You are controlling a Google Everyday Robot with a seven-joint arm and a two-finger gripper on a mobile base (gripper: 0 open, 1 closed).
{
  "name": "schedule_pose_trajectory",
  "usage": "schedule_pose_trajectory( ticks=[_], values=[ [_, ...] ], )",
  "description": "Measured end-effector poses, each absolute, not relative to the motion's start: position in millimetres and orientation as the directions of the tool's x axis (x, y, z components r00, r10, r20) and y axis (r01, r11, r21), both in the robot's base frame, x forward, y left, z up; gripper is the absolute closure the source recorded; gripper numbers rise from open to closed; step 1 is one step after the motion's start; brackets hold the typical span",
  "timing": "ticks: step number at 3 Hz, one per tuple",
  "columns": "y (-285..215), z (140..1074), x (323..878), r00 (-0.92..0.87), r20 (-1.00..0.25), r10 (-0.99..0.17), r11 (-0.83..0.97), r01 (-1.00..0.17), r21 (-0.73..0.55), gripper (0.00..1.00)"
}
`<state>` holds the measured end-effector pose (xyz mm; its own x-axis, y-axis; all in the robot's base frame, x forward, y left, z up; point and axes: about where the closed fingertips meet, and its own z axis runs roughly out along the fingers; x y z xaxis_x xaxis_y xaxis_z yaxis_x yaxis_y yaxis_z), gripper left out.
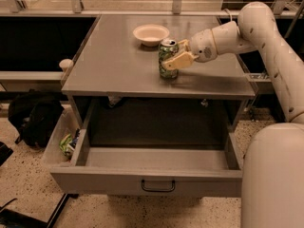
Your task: Place green can into top drawer
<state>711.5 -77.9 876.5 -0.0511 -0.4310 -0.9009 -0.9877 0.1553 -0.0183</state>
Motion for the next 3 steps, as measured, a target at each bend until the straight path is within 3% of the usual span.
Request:
schedule_pose_trajectory(
  ticks=[2,3],
  values=[
    [-84,877,685,-0.046,-0.890,-0.454,0.131,-0.991,-0.016,1.00],
    [-94,877,628,-0.033,-0.867,-0.497,0.086,-0.996,-0.012,1.00]
  ],
)
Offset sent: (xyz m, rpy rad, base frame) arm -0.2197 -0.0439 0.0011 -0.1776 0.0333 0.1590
